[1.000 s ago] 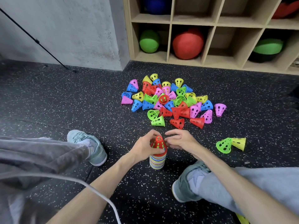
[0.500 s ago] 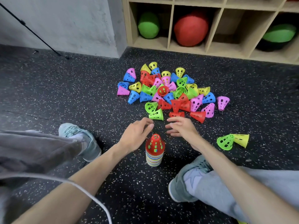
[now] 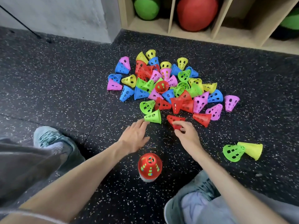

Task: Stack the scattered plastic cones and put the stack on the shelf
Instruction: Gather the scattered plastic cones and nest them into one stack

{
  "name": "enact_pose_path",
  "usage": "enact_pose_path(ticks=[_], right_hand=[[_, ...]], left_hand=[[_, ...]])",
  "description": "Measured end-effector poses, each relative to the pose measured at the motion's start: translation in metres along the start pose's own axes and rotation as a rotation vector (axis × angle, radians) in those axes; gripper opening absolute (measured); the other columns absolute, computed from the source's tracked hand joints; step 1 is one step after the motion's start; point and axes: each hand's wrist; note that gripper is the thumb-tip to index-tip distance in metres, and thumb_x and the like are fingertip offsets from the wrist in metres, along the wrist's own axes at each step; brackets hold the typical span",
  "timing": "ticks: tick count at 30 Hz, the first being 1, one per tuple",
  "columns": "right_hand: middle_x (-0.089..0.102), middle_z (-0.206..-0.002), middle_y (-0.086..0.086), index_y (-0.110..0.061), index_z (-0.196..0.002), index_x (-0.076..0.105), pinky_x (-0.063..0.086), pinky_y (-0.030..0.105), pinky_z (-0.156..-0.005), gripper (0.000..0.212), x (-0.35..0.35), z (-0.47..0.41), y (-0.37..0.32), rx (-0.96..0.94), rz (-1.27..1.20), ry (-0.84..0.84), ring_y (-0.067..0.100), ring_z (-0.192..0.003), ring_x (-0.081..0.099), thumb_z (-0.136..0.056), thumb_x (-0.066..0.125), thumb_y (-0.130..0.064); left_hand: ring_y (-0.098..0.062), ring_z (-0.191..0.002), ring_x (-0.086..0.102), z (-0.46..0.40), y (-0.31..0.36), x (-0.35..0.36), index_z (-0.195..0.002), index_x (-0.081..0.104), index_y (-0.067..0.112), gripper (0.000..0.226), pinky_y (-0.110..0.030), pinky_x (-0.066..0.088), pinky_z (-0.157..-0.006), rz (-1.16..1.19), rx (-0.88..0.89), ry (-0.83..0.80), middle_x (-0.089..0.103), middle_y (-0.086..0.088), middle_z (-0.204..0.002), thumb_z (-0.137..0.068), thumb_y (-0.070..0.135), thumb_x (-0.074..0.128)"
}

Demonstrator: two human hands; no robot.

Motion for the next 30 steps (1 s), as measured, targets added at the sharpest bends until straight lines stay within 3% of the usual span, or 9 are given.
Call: enact_pose_path(ticks=[5, 10, 16, 21, 25, 30], right_hand=[[0.041, -0.14, -0.004, -0.033, -0.128, 0.065, 0.035, 0.035, -0.117, 0.043, 0.017, -0.032, 0.012, 0.024, 0.02, -0.008, 0.017, -0.13, 0.048, -0.093, 0.063, -0.008], [0.034, -0.147, -0.007, -0.028, -0.128, 0.065, 0.044, 0.038, -0.11, 0.04, 0.029, -0.053, 0.02, 0.086, -0.012, 0.112, 0.019, -0.127, 0.054, -0.094, 0.06, -0.008], [0.027, -0.157, -0.012, -0.027, -0.133, 0.061, 0.051, 0.042, -0.102, 0.043, 0.032, -0.065, 0.03, 0.134, -0.014, 0.133, 0.018, -0.12, 0.059, -0.094, 0.059, -0.007], [0.045, -0.136, -0.016, -0.025, -0.122, 0.067, 0.052, 0.034, -0.099, 0.037, 0.03, -0.063, 0.03, 0.118, -0.095, 0.216, 0.008, -0.099, 0.063, -0.094, 0.058, -0.003], [0.062, -0.117, -0.011, -0.03, -0.122, 0.063, 0.056, 0.039, -0.091, 0.038, 0.029, -0.061, 0.028, 0.151, -0.16, 0.22, 0.013, -0.087, 0.07, -0.095, 0.056, -0.003], [0.068, -0.113, -0.015, -0.04, -0.118, 0.063, 0.056, 0.042, -0.093, 0.041, 0.033, -0.054, 0.027, 0.175, -0.116, 0.157, 0.013, -0.092, 0.07, -0.094, 0.057, -0.007]], left_hand=[[-0.032, -0.149, 0.032, -0.039, -0.003, 0.009, -0.159, 0.013, 0.026, 0.075, -0.052, 0.035, -0.118, 0.068, 0.021, 0.055, 0.016, -0.011, -0.168, -0.1, 0.036, 0.059], [-0.033, -0.144, 0.038, -0.068, -0.004, 0.023, -0.16, 0.011, 0.032, 0.079, -0.05, 0.039, -0.115, 0.094, 0.033, 0.051, 0.024, -0.01, -0.164, -0.099, 0.032, 0.062], [-0.032, -0.114, 0.056, -0.085, -0.006, 0.029, -0.145, 0.028, 0.034, 0.062, -0.05, 0.048, -0.098, 0.199, 0.012, 0.154, 0.046, -0.008, -0.133, -0.096, 0.029, 0.065], [-0.026, -0.096, 0.058, -0.089, -0.008, 0.027, -0.136, 0.035, 0.026, 0.055, -0.046, 0.052, -0.089, 0.167, 0.042, 0.129, 0.045, -0.005, -0.12, -0.094, 0.039, 0.069], [-0.025, -0.107, 0.056, -0.079, -0.008, 0.033, -0.146, 0.034, 0.02, 0.069, -0.043, 0.056, -0.085, 0.189, 0.022, 0.059, 0.04, -0.006, -0.129, -0.092, 0.038, 0.073], [-0.024, -0.103, 0.058, -0.067, -0.012, 0.035, -0.132, 0.043, 0.02, 0.049, -0.046, 0.056, -0.08, 0.195, -0.038, 0.015, 0.047, 0.0, -0.122, -0.094, 0.034, 0.071]])
Point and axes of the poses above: each hand's wrist, its own z-axis away from the middle knuckle, its own x-axis out of the palm, y = z × x
